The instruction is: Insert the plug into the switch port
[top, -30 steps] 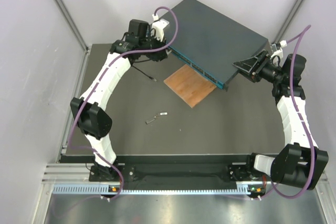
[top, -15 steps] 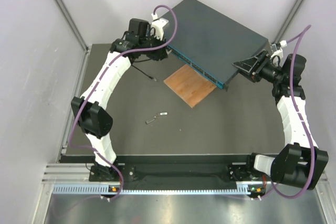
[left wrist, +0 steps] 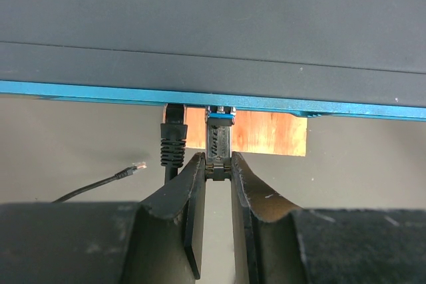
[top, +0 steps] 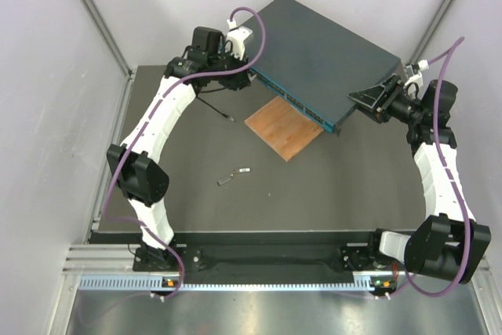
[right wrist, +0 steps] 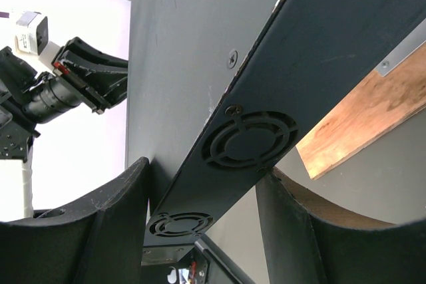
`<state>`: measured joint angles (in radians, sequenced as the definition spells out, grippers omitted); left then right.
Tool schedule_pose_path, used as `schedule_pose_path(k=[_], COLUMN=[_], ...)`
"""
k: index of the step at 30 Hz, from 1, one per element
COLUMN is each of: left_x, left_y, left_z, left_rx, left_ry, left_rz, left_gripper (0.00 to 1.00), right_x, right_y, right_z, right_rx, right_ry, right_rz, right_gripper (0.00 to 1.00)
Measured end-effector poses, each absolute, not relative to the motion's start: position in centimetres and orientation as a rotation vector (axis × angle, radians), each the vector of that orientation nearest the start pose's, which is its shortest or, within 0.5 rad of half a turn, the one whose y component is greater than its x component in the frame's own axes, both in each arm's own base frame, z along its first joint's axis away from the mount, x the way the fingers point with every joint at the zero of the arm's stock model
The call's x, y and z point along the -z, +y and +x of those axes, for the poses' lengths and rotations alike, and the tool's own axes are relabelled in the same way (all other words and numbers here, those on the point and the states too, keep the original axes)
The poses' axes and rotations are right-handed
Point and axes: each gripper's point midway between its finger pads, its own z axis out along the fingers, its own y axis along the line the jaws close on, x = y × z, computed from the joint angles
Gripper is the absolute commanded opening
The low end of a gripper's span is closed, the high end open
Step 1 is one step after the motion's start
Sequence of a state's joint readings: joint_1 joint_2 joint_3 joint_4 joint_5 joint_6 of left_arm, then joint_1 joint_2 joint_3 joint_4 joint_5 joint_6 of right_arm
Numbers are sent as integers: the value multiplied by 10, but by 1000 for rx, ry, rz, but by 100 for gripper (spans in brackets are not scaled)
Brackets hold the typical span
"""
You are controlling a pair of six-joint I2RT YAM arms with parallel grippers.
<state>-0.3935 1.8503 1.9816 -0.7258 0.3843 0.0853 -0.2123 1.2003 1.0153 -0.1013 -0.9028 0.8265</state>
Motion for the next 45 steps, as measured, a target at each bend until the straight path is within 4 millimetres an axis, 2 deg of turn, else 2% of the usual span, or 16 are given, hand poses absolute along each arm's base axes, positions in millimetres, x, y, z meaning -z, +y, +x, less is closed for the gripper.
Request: schedule_pose_path(k=[5,6,11,16,23,26,29,33,37,39,40,42,43,45], left_x=[-292,-292,-292,-310,-313,-315,-320,-339,-349,-345,-342,-334,-328,-321], left_y=[-251,-252,-254,-268,-269,-264,-256,-243,-226,-219,-217,-218,-218,-220], left_z=[441,442,444,452,445,437,419,398,386,383,383,384,385,387], left_rx=[553,537,501,498,491,478,477,478,481,484,485,504,514,524], left_ry=[2034,2030,2018,1913,1898,1883,1879,1847,1832,1852,1860,1889,1908,1937], left_rz=[757,766,777,794,827,840,855,850,822,792,786,755,743,720], left_gripper=[9,16,31,48,51,52,53,53,50,36,21,5,0,0], right_x=[-301,-301,-301,-301,-300,-300,-301,-301,-300,-301,-301,-300,-301,-300], right_y=[86,86,86,86,86,86,86,86,86,86,86,86,86,86], right_z=[346,346,346,346,346,346,346,346,347,347,347,347,347,347], right_rx=[-1250,-1249,-1249,-1247,-1246,-1246,-1246,-1249,-1249,-1249,-1249,-1249,-1249,-1249], right_ry=[1905,1905,1906,1906,1910,1914,1915,1921,1924,1925,1926,1927,1927,1927], right_rz=[331,330,328,325,323,322,320,320,322,323,322,322,321,322], right_gripper=[0,0,0,0,0,0,0,0,0,0,0,0,0,0])
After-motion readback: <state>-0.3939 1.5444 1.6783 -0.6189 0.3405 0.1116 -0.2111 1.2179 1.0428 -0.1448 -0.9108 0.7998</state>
